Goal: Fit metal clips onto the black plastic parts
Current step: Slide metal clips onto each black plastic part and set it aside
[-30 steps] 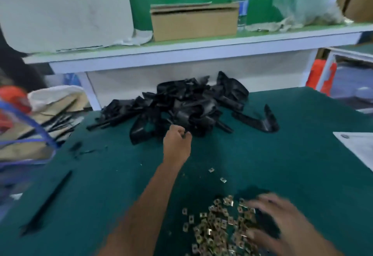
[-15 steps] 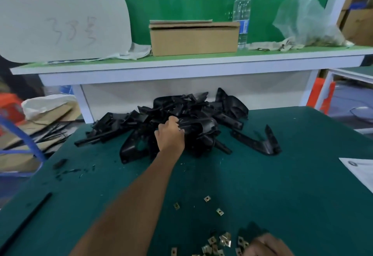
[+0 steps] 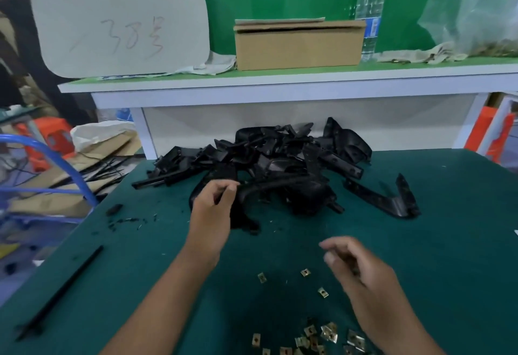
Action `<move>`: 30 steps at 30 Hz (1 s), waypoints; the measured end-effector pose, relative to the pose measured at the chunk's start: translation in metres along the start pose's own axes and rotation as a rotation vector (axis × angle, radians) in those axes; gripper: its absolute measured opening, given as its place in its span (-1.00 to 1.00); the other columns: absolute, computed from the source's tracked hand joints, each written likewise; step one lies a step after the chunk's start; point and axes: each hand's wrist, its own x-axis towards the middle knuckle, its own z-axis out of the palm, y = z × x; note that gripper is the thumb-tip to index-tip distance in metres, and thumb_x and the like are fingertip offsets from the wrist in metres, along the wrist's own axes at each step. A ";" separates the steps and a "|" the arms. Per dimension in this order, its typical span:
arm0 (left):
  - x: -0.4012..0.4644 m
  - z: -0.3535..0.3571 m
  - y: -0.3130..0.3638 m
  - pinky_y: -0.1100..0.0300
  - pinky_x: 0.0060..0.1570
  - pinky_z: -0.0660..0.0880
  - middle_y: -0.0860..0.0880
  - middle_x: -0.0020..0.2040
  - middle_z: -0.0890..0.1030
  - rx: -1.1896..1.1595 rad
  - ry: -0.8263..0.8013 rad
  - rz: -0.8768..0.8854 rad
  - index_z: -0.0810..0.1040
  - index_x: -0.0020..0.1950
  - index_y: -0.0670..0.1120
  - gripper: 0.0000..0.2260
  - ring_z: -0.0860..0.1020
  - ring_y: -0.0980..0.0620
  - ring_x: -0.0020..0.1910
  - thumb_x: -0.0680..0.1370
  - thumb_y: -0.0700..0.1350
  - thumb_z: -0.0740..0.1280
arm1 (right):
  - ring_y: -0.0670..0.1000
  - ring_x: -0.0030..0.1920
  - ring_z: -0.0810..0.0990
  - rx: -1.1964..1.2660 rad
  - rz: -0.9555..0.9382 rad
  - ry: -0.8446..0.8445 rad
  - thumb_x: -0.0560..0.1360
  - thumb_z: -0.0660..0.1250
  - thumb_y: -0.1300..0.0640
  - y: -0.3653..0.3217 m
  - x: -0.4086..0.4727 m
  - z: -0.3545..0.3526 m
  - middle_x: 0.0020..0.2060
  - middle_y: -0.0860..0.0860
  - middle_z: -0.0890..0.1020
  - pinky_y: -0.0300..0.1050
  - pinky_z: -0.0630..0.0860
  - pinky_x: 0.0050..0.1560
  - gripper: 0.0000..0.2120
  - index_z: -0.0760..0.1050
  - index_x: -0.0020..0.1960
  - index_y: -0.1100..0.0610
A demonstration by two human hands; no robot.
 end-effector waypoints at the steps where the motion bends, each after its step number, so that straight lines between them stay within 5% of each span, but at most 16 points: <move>1: -0.016 -0.006 -0.004 0.18 -0.14 0.40 0.09 -0.19 0.60 -0.092 -0.023 -0.071 0.62 -0.05 0.10 -0.83 0.53 0.06 -0.18 0.68 -0.03 0.27 | -0.21 -0.22 0.54 0.041 -0.048 -0.001 0.57 0.25 -0.17 -0.005 0.007 0.006 -0.16 -0.29 0.60 -0.37 0.42 -0.23 -0.91 0.52 0.01 -0.33; 6: -0.061 -0.016 -0.027 0.19 -0.38 0.50 -0.09 -0.16 0.52 -0.514 -0.193 -0.334 0.67 -0.09 -0.01 -0.68 0.57 0.07 -0.33 0.70 -0.21 0.18 | -0.08 -0.10 0.58 0.015 -0.264 0.074 0.61 0.25 -0.11 -0.013 0.014 0.026 -0.02 -0.21 0.60 -0.33 0.45 -0.16 -0.77 0.45 0.24 -0.35; 10: -0.070 -0.017 -0.034 0.16 -0.08 0.62 -0.11 0.16 0.69 -0.792 -0.450 -0.375 0.70 0.18 -0.15 -0.74 0.68 -0.01 0.06 0.49 -0.23 0.46 | -0.13 -0.02 0.59 -0.046 -0.346 0.061 0.62 0.24 -0.17 -0.006 0.001 0.038 0.02 -0.24 0.59 -0.31 0.46 -0.04 -0.69 0.34 0.31 -0.46; 12: -0.073 -0.021 -0.035 0.19 0.08 0.59 -0.10 0.28 0.64 -0.677 -0.596 -0.272 0.59 0.35 -0.10 -0.46 0.63 -0.04 0.23 0.39 -0.30 0.58 | -0.19 0.02 0.61 -0.011 -0.299 0.103 0.56 0.26 -0.26 -0.004 -0.002 0.041 0.02 -0.29 0.61 -0.27 0.49 0.01 -0.78 0.36 0.17 -0.50; 14: -0.078 -0.023 -0.035 0.21 0.12 0.58 -0.07 0.26 0.65 -0.468 -0.632 -0.135 0.56 0.37 0.05 -0.41 0.63 -0.07 0.22 0.40 -0.28 0.59 | -0.19 0.00 0.63 0.020 -0.281 0.145 0.53 0.29 -0.26 -0.002 -0.003 0.041 0.01 -0.30 0.63 -0.23 0.54 -0.03 -0.85 0.42 0.09 -0.45; 18: -0.091 -0.023 -0.023 0.29 -0.01 0.57 0.03 0.04 0.70 -0.165 -0.395 0.201 0.63 0.20 0.24 -0.63 0.69 0.04 -0.03 0.42 0.21 0.53 | -0.09 -0.03 0.66 0.131 -0.276 0.216 0.52 0.34 -0.16 -0.009 -0.001 0.040 -0.05 -0.20 0.67 -0.20 0.58 -0.11 -0.92 0.54 0.02 -0.30; 22: -0.096 -0.027 -0.017 0.44 -0.16 0.40 0.12 -0.10 0.53 0.051 -0.060 0.485 0.62 0.03 0.26 -0.75 0.52 0.18 -0.18 0.51 0.37 0.33 | -0.04 -0.12 0.66 0.248 -0.301 0.249 0.52 0.35 -0.05 -0.035 0.005 0.028 -0.11 -0.11 0.67 -0.34 0.53 -0.16 -0.86 0.62 0.02 -0.26; 24: -0.094 -0.028 -0.013 0.33 -0.07 0.37 0.12 -0.07 0.43 0.034 0.076 0.487 0.54 -0.07 0.26 -0.75 0.46 0.10 -0.12 0.51 0.39 0.29 | -0.05 -0.13 0.65 0.314 -0.347 0.238 0.59 0.37 0.00 -0.056 0.010 0.018 -0.11 -0.05 0.68 -0.34 0.53 -0.14 -0.88 0.64 0.07 -0.20; 27: -0.093 -0.034 -0.005 0.18 -0.04 0.51 0.05 -0.02 0.62 -0.219 0.111 0.392 0.58 -0.05 0.19 -0.73 0.59 0.03 -0.04 0.50 0.36 0.34 | -0.08 -0.15 0.64 0.424 -0.427 0.108 0.56 0.36 0.01 -0.091 0.022 0.006 -0.10 -0.01 0.71 -0.33 0.55 -0.12 -0.83 0.65 0.11 -0.14; 30: -0.095 -0.038 0.002 0.09 -0.31 0.57 -0.18 -0.29 0.61 -0.503 0.004 0.211 0.54 -0.09 -0.03 -0.68 0.59 -0.13 -0.34 0.54 0.23 0.40 | -0.05 -0.08 0.66 0.555 -0.407 -0.169 0.51 0.39 0.03 -0.112 0.031 0.002 -0.08 -0.04 0.69 -0.29 0.54 -0.16 -0.78 0.65 0.14 -0.10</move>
